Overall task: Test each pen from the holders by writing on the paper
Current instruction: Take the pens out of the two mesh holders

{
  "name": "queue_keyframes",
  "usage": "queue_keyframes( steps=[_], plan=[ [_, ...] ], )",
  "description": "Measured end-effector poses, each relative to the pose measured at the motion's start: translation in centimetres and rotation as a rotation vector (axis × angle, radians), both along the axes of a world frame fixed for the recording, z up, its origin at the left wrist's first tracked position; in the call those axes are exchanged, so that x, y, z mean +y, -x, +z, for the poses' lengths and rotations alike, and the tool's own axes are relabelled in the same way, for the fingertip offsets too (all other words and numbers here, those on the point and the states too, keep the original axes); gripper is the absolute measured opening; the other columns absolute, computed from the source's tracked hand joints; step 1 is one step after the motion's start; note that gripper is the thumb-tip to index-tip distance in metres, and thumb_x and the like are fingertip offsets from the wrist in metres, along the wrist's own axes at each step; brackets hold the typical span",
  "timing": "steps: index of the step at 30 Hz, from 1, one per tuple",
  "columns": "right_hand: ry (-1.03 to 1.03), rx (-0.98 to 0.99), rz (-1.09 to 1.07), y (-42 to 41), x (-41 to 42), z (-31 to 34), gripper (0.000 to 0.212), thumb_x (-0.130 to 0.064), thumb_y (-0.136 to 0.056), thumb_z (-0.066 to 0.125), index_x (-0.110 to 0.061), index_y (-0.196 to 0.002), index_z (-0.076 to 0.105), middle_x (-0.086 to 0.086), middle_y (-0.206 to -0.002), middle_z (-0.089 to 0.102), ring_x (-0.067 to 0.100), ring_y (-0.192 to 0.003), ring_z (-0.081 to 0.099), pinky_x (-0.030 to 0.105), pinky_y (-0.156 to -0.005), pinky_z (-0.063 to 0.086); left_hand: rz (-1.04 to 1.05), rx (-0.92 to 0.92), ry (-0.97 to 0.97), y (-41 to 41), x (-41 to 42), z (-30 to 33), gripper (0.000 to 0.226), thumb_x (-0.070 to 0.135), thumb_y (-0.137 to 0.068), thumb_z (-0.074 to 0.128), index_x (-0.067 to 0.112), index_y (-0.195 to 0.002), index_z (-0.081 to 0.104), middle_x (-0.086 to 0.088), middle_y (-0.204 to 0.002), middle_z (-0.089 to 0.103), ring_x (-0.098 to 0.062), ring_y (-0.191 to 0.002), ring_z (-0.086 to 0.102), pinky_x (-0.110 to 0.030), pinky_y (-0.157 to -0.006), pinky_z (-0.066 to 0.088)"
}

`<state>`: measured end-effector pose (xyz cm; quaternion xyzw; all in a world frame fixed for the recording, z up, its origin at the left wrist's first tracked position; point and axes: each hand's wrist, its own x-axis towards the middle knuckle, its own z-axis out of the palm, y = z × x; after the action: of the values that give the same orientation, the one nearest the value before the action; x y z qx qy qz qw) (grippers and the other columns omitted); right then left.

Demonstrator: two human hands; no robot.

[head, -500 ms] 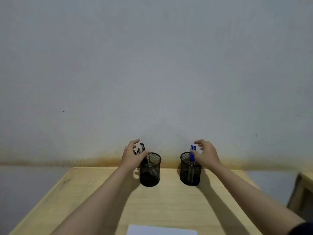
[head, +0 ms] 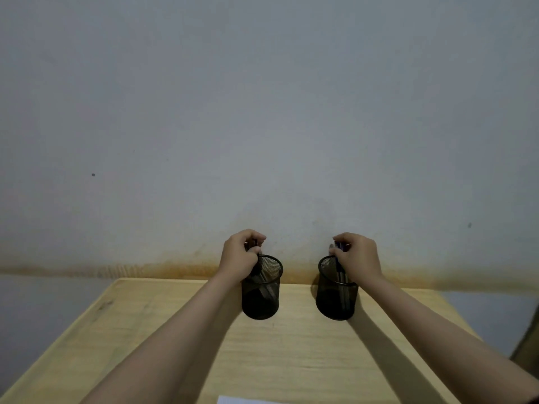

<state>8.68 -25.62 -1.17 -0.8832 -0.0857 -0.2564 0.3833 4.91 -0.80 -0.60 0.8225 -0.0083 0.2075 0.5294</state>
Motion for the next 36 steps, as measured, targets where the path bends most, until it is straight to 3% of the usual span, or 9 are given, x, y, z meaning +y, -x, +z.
queue_keyframes(
  steps=[4, 9, 12, 17, 21, 26, 31, 34, 36],
  plan=[
    [-0.057, -0.051, 0.034, 1.1, 0.3, 0.8, 0.022, -0.006, -0.078, 0.073, -0.003, -0.1, 0.073, 0.011, -0.095, 0.073, 0.014, -0.083, 0.062, 0.02, -0.077, 0.045, 0.008, -0.044, 0.004, 0.4, -0.8, 0.5, 0.029, -0.009, -0.082, 0.056, 0.016, -0.088, 0.068, 0.003, -0.087, 0.066, -0.02, -0.093, 0.064, -0.033, -0.086, 0.053],
    [-0.224, -0.284, 0.064, 3.4, 0.4, 4.8, 0.018, -0.003, -0.077, 0.075, -0.003, -0.094, 0.074, 0.009, -0.088, 0.073, 0.017, -0.08, 0.066, 0.024, -0.077, 0.053, 0.032, -0.143, 0.013, 1.2, -1.0, 3.0, 0.029, -0.009, -0.083, 0.055, 0.018, -0.087, 0.066, -0.002, -0.089, 0.066, -0.02, -0.094, 0.063, -0.025, -0.08, 0.048],
    [-0.398, -0.377, 0.09, 5.3, 0.5, 7.9, 0.018, -0.001, -0.075, 0.075, -0.005, -0.093, 0.074, 0.003, -0.084, 0.071, 0.017, -0.08, 0.069, 0.015, -0.076, 0.054, 0.049, -0.223, 0.054, 2.2, -0.6, 5.2, 0.029, -0.01, -0.083, 0.055, 0.017, -0.088, 0.065, -0.005, -0.09, 0.066, -0.019, -0.092, 0.063, -0.021, -0.078, 0.051],
    [-0.721, -0.356, 0.184, 9.1, 0.8, 10.5, 0.02, -0.002, -0.076, 0.076, -0.013, -0.092, 0.073, -0.001, -0.082, 0.072, 0.012, -0.08, 0.071, 0.019, -0.077, 0.056, 0.076, -0.401, 0.202, 5.1, 0.6, 8.2, 0.036, -0.011, -0.082, 0.054, 0.023, -0.084, 0.063, -0.001, -0.089, 0.067, -0.018, -0.092, 0.066, -0.027, -0.083, 0.052],
    [-0.827, -0.304, 0.184, 11.3, 1.0, 8.2, 0.018, -0.001, -0.077, 0.075, -0.013, -0.09, 0.072, 0.003, -0.085, 0.072, 0.017, -0.079, 0.07, 0.022, -0.076, 0.057, 0.072, -0.442, 0.376, 8.5, 0.6, 6.9, 0.037, -0.013, -0.083, 0.054, 0.023, -0.083, 0.062, -0.004, -0.088, 0.067, -0.018, -0.091, 0.068, -0.024, -0.082, 0.054],
    [-0.957, -0.118, 0.053, 12.2, 1.2, 1.8, 0.024, 0.001, -0.078, 0.073, -0.007, -0.101, 0.071, 0.002, -0.087, 0.071, 0.007, -0.074, 0.068, 0.013, -0.071, 0.056, 0.076, -0.342, 0.528, 11.3, 0.3, 0.4, 0.037, -0.016, -0.082, 0.054, 0.019, -0.082, 0.062, -0.004, -0.086, 0.066, -0.008, -0.082, 0.068, -0.018, -0.081, 0.054],
    [-1.042, 0.024, -0.136, 12.7, 1.1, -3.3, 0.027, 0.002, -0.079, 0.071, -0.002, -0.105, 0.07, 0.011, -0.097, 0.067, 0.017, -0.084, 0.062, 0.001, -0.061, 0.048, 0.185, -0.173, 0.633, 12.3, -0.1, -5.0, 0.022, -0.008, -0.08, 0.063, 0.013, -0.085, 0.062, -0.002, -0.085, 0.066, -0.018, -0.09, 0.064, -0.016, -0.078, 0.052],
    [-1.205, 0.115, -0.217, 12.6, 1.1, -5.3, 0.022, 0.004, -0.078, 0.07, -0.005, -0.098, 0.069, 0.011, -0.094, 0.066, 0.023, -0.084, 0.065, 0.015, -0.065, 0.053, 0.198, -0.096, 0.555, 12.0, 0.2, -7.1, 0.021, -0.008, -0.082, 0.06, 0.012, -0.089, 0.061, -0.004, -0.09, 0.066, -0.022, -0.095, 0.064, -0.024, -0.082, 0.049],
    [-1.143, 0.177, -0.27, 12.2, 0.7, -6.6, 0.019, 0.002, -0.08, 0.07, -0.007, -0.098, 0.069, 0.011, -0.095, 0.066, 0.026, -0.087, 0.065, 0.024, -0.07, 0.052, 0.181, -0.031, 0.369, 11.8, 0.8, -8.1, 0.022, -0.006, -0.085, 0.056, 0.015, -0.092, 0.061, -0.004, -0.092, 0.066, -0.02, -0.096, 0.063, -0.023, -0.079, 0.049]
  ],
)
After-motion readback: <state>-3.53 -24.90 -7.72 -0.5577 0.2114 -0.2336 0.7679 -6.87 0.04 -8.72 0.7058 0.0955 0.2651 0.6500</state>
